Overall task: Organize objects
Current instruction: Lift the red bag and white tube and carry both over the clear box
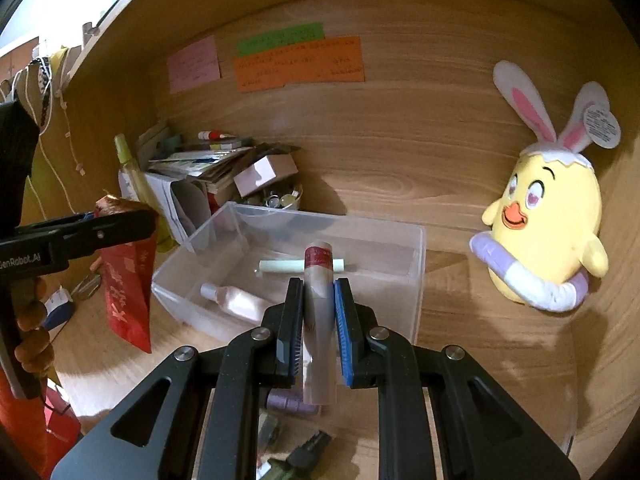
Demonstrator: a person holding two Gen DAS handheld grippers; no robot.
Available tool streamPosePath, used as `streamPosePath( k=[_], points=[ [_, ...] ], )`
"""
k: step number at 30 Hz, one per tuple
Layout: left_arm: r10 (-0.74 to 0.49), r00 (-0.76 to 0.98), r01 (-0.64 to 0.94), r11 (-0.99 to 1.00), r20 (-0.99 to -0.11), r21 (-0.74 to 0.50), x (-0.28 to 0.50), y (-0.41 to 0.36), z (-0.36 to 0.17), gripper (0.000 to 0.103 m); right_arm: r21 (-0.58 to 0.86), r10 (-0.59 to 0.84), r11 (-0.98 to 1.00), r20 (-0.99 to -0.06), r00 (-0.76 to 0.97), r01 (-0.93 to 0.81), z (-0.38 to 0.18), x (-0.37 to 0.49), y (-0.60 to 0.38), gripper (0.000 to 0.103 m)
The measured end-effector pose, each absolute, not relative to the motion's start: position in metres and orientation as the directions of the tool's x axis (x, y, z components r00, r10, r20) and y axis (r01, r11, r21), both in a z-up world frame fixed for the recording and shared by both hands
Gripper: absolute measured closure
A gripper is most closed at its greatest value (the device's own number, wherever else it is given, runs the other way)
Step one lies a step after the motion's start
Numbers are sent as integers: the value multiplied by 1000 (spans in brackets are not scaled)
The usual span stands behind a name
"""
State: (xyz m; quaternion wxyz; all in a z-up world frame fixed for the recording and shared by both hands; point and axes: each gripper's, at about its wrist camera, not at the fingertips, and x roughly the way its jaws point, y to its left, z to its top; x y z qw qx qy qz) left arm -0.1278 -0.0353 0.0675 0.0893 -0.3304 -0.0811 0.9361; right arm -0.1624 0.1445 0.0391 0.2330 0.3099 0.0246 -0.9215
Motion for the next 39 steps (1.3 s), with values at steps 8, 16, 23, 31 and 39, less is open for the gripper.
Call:
streamPosePath(
  k=[8,16,23,31,39],
  points=[
    [205,-758,-92,-973,-619,-210,-164,-32,69,43,66,-400,-888,-599,-694,455,36,-184,133,89],
    [165,-763,-44,-978,-625,-205,-197,-39,70,43,45,-384,-889,-617,-687,457,31,-207,122,89],
    [140,-723,-12,-982,-676,-190,-228,-41,44,44,42,-357,-894,-667,-654,445,8,-226,115,89],
    [148,-666,-3,-981,-731,-195,-243,-42,8,50,19,-317,-899,-718,-620,437,-13,-239,112,89],
    [146,-644,-26,-985,-751,-170,-232,-36,-5,50,-19,-287,-894,-743,-605,447,-23,-240,105,89]
  ],
)
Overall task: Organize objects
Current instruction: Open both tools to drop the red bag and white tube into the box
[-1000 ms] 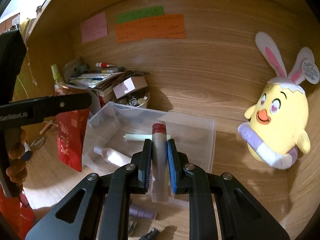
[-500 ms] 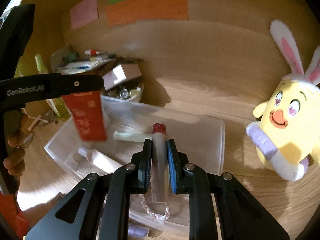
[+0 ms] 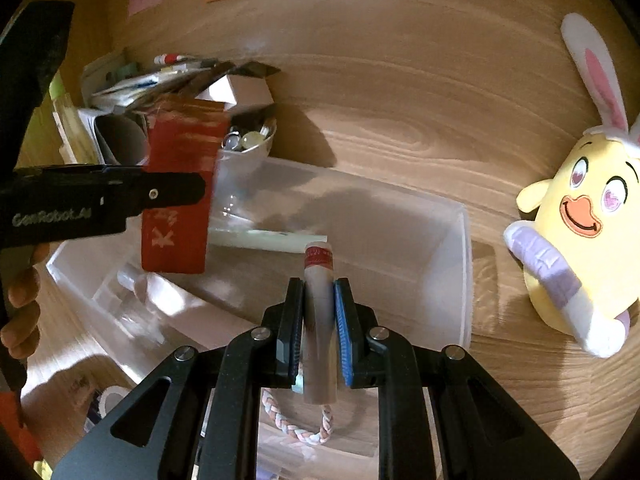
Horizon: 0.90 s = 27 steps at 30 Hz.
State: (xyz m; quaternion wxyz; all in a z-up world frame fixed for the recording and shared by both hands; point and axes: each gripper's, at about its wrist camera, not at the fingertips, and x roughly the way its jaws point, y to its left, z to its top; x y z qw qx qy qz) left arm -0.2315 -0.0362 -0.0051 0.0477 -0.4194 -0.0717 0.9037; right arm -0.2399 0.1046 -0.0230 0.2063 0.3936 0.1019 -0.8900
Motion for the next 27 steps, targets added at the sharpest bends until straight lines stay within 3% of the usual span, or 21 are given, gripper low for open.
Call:
streamPosePath(
  k=[11,18,23,27],
  points=[
    [120,-659,-42,-992,-743,-123,-199,-32,-1,48,-32,-267,-894,-762,-589,447,-28,-240,101,89],
    [108,-686,-57,-994,-720,-95,-175,-31,5,37,-46,-260,-892,-763,-592,450,-22,-237,100,88],
    [112,-708,-75,-994,-698,-83,-154,-31,12,32,-54,-256,-894,-751,-609,444,-15,-231,101,81],
    [109,-728,-74,-994,-677,-80,-138,-33,18,27,-58,-260,-898,-730,-632,437,-3,-219,106,68]
  ],
)
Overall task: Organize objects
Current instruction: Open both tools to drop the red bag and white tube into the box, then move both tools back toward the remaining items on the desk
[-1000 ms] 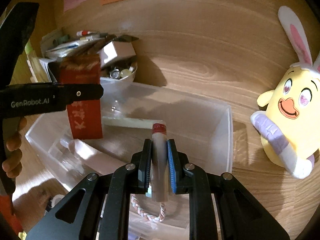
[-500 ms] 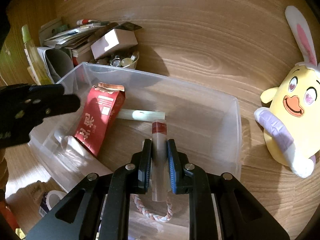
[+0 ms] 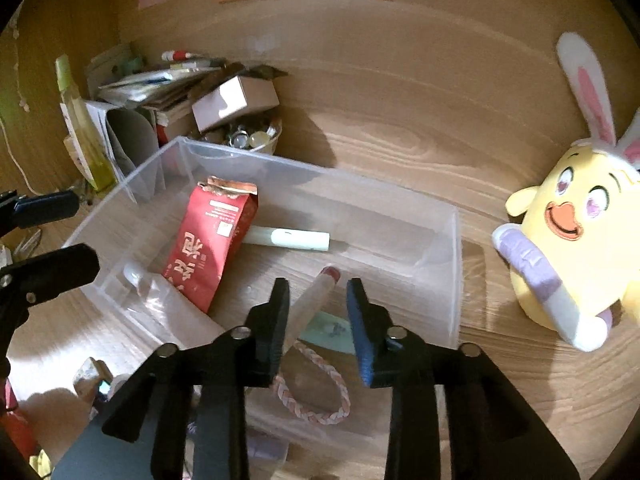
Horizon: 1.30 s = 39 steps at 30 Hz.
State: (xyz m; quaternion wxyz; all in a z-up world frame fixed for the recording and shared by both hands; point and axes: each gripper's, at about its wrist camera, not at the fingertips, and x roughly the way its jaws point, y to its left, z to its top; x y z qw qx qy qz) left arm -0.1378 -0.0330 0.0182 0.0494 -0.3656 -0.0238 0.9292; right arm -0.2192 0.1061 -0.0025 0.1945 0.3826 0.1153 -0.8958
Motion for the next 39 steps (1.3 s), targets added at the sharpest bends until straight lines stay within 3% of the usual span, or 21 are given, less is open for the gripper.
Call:
streamPosePath(
  k=[9,20,39],
  points=[
    [71,-746,-32,-997,-662,-72,-112,-41,19,14,-72,-277,-902,-660,-698,425,25,-182,118,31],
    [55,-732,-20,-998,-679,-60,-82,-51,6,12,-79,-267,-909,-642,-719,408,24,-135,135,24],
    [73,-627,-6,-996,-776,-89,-52,-64,-57,12,-18,-252,-921,-734,-631,390,-31,-96,144,24]
  ],
)
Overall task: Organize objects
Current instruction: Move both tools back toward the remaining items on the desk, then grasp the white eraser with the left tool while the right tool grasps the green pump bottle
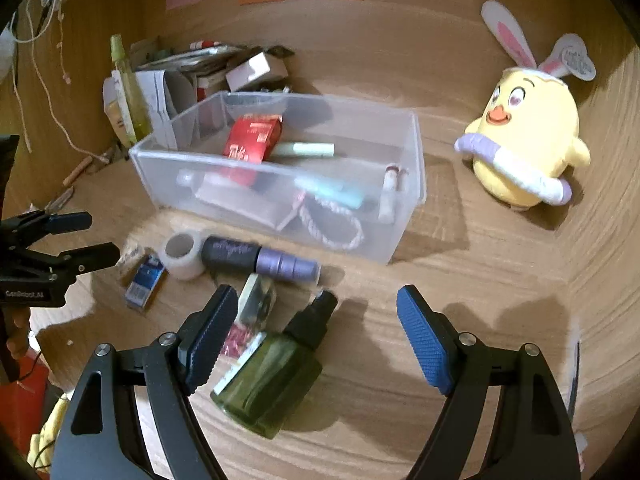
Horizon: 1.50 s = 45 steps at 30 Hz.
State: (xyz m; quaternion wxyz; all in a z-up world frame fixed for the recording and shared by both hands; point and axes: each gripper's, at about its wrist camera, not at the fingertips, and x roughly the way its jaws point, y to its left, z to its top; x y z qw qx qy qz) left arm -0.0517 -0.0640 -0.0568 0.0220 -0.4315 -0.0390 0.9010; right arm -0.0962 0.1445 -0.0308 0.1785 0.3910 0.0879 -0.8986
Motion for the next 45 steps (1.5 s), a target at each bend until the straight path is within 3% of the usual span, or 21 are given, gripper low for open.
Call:
streamPosePath(
  k=[7,15,20,25,28,30,45],
  points=[
    [79,-598,-7,-996,-798,-93,-53,-61,-70,14,-3,-251,-922,-758,-602,388,-44,-92,146,24],
    [75,-596,-10,-996,-800,-85,-56,-58,-72,34,-4,-241,-926,-765,-598,378,-47,-91,155,24],
    [65,-600,-12,-997,-797,-72,-55,-59,-72,40,19,-250,-928,-770,-587,372,-49,-90,164,26],
    [36,-608,-11,-999,-793,-37,-58,-55,-72,51,41,-273,-922,-776,-569,386,-50,-95,164,51],
    [44,-612,-25,-999,-790,-36,-61,-52,-71,66,53,-282,-919,-781,-557,391,-54,-97,163,64],
    [47,-613,-30,-999,-788,-36,-62,-51,-71,80,56,-285,-919,-779,-558,391,-55,-97,163,64],
    [61,-673,5,-996,-737,-87,-52,-54,-51,80,59,-299,-928,-709,-638,369,-25,-91,174,64]
  ],
)
